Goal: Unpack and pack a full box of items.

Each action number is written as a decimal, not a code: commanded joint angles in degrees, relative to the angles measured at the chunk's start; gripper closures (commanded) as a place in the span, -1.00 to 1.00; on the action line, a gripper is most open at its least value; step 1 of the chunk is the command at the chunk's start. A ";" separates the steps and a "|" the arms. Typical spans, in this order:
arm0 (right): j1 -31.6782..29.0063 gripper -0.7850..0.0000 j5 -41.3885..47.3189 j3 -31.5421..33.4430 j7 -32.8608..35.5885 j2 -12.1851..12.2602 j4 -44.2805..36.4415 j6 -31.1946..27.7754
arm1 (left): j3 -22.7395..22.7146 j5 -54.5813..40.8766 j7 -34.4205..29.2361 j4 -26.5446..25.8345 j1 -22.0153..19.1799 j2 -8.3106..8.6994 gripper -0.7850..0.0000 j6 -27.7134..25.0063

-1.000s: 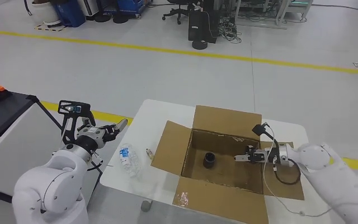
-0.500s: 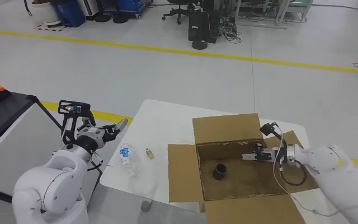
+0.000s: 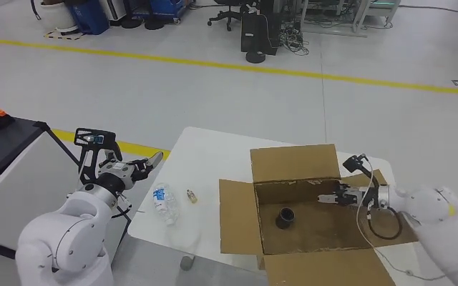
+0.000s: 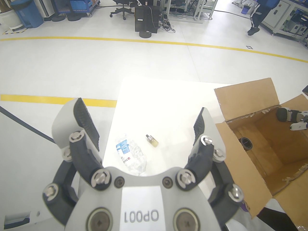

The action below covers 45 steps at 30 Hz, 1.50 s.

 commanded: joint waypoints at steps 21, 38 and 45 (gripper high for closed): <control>-22.85 -1.00 37.84 25.64 -4.04 3.94 -0.77 -15.80 | 3.29 0.02 -6.92 0.00 3.05 0.82 -1.00 -1.79; -28.19 -1.00 38.07 29.67 -6.46 4.12 -0.79 -18.22 | 11.27 12.32 -15.75 0.00 2.33 1.52 -1.00 5.12; -28.19 -1.00 38.07 29.67 -6.46 4.12 -0.79 -18.22 | 11.78 11.30 -15.67 0.53 2.97 1.59 -1.00 5.60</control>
